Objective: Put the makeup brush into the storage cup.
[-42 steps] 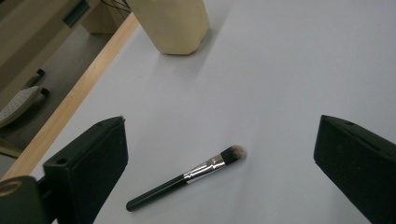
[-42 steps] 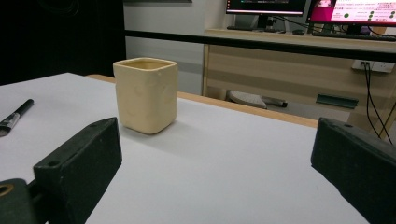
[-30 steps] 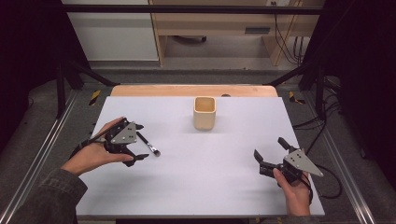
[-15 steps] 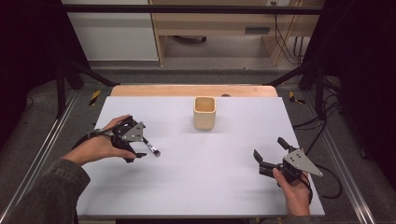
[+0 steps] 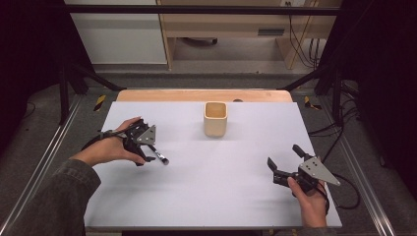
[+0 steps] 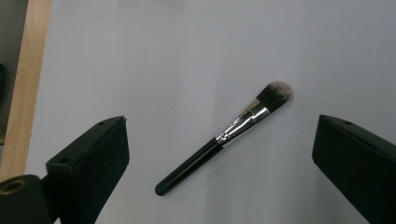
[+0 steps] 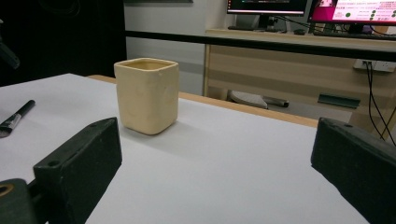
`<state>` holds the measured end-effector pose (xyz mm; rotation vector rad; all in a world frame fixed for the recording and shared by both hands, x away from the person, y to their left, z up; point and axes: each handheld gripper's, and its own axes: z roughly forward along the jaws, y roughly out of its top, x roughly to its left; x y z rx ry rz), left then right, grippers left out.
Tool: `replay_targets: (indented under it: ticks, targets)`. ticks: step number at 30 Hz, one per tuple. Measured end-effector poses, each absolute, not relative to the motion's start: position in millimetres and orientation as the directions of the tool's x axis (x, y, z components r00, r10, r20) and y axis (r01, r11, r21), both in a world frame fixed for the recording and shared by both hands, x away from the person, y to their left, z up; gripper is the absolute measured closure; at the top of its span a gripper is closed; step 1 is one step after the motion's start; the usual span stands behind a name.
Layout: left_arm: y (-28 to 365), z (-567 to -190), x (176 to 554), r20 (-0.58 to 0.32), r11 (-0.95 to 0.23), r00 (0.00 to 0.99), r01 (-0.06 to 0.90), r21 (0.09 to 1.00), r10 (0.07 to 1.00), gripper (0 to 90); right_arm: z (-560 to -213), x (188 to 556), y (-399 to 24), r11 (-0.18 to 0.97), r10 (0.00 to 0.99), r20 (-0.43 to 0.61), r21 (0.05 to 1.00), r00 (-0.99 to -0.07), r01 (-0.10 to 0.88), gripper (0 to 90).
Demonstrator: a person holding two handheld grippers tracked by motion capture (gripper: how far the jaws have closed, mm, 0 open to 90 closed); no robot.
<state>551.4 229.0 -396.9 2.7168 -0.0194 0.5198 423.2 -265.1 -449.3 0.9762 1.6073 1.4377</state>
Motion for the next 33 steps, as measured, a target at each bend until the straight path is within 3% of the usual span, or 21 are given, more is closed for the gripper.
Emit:
replay_targets:
  ticks: [33]
  targets:
    - [221,-419,560,0.339,-0.969,0.940,-0.113,0.218,-0.033,7.0,-449,423,-264,0.073,0.906,-0.041,0.995,-0.422,0.061,2.3]
